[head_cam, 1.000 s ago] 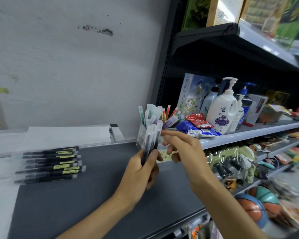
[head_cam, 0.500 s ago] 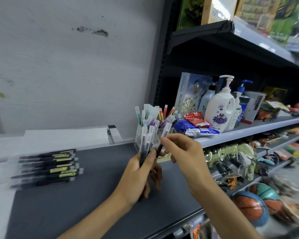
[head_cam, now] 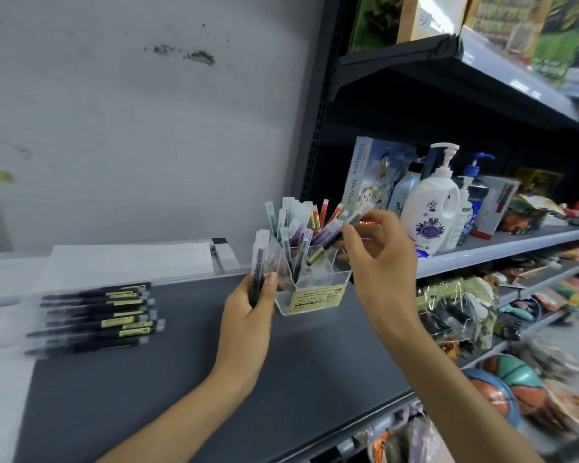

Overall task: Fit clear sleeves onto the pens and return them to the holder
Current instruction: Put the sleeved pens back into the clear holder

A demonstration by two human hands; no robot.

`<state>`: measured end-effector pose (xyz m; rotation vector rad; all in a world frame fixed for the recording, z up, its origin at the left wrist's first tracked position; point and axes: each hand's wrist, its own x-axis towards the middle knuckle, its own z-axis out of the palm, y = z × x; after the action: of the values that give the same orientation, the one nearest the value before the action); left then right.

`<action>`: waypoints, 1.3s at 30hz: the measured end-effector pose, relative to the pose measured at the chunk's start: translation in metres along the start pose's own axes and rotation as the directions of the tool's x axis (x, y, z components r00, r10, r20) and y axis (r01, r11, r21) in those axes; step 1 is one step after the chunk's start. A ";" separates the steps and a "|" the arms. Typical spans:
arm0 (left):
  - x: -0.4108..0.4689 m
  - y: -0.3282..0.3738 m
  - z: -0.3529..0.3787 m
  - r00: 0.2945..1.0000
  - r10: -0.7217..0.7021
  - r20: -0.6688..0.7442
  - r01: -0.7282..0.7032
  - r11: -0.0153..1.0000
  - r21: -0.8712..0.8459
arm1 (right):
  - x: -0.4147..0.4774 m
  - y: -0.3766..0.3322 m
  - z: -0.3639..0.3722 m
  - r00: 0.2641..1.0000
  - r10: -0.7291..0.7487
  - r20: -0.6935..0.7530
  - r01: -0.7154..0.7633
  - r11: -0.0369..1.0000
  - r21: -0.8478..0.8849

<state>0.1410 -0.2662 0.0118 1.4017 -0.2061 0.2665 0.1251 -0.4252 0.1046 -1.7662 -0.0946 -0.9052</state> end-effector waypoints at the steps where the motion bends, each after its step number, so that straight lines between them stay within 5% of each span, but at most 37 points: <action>1: 0.001 0.000 0.000 1.000 -0.003 -0.005 0.003 1.000 0.012 | 0.001 0.002 0.003 1.000 -0.002 0.020 0.003 1.000 -0.023; 18: -0.004 0.014 -0.003 0.999 -0.046 0.013 0.047 0.984 -0.172 | 0.002 0.034 0.039 0.992 0.013 0.127 0.057 0.846 -0.530; 24: -0.006 0.018 -0.002 0.999 -0.043 0.019 0.046 0.980 -0.193 | 0.003 0.036 0.046 0.994 0.081 0.067 -0.038 0.874 -0.484; 34: -0.005 0.014 -0.004 0.995 -0.100 0.024 0.103 0.971 -0.217 | -0.001 0.037 0.043 0.994 0.072 0.076 -0.029 0.886 -0.462; 39: -0.005 0.011 -0.005 1.000 -0.018 0.016 0.020 0.993 -0.119 | -0.003 0.025 0.032 0.994 0.031 0.103 0.018 0.895 -0.446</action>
<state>0.1329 -0.2603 0.0202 1.2874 -0.2175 0.2241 0.1516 -0.4071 0.0789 -2.2436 0.0567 -0.8728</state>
